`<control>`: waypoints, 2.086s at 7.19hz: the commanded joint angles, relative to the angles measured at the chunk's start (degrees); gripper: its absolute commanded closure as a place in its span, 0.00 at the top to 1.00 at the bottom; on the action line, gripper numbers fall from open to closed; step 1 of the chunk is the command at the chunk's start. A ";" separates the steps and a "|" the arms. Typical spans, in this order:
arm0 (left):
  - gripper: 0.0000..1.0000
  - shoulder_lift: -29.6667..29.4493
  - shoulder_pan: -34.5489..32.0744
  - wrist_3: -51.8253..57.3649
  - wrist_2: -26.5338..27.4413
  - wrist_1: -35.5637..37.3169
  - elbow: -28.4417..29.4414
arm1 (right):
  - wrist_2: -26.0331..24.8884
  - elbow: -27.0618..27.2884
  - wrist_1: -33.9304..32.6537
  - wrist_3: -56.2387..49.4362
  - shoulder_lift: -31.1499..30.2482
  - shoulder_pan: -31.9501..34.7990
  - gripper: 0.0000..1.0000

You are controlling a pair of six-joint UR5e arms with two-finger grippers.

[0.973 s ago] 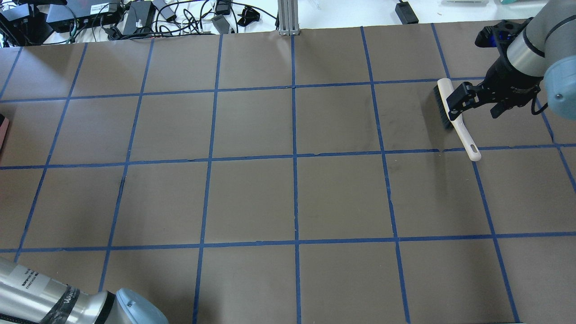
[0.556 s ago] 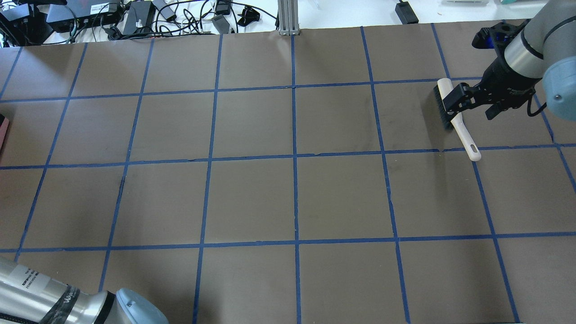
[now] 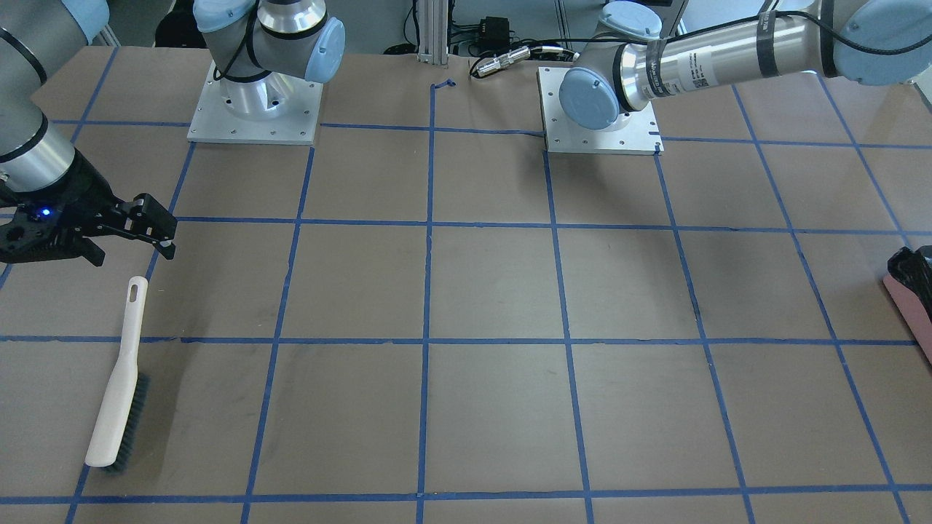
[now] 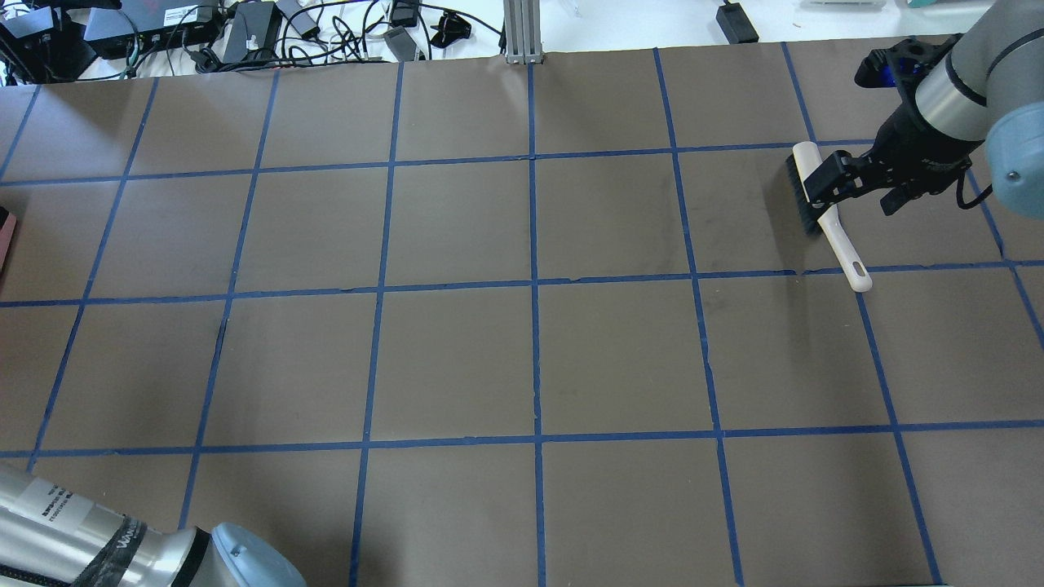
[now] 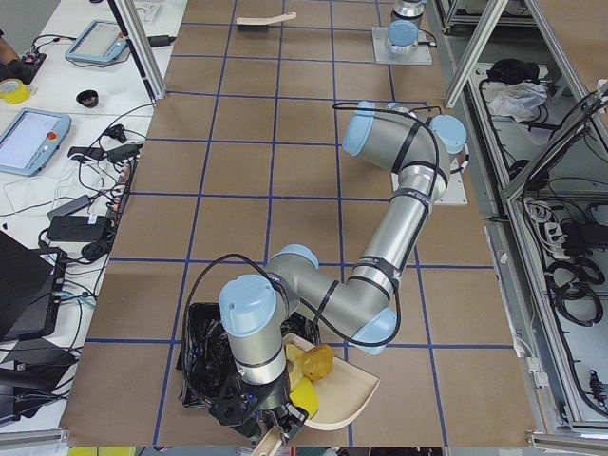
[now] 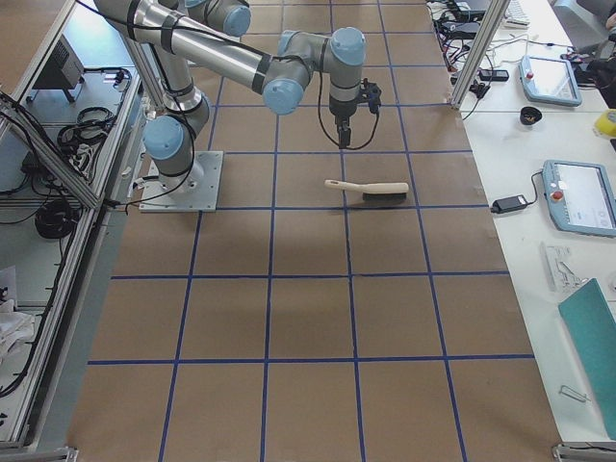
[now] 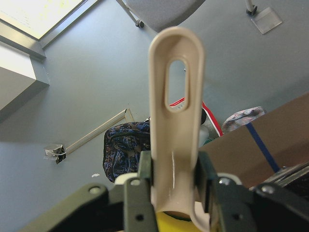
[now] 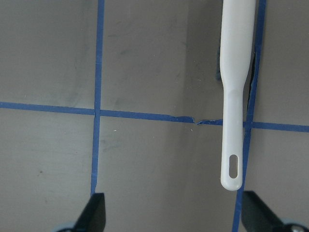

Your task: Sweep and dump trash into bin

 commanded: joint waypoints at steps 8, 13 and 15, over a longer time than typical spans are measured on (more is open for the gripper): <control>0.00 -0.57 -0.23 6.78 3.48 2.65 -1.68 | 1.74 0.03 0.00 -0.93 -0.01 0.00 1.00; 0.00 0.39 -0.32 8.13 8.31 8.09 -1.00 | 1.66 0.03 0.00 -3.82 0.08 0.00 1.00; 0.00 0.39 -0.93 5.83 6.13 12.91 -0.82 | 1.74 0.03 1.22 -5.06 -0.01 0.00 1.00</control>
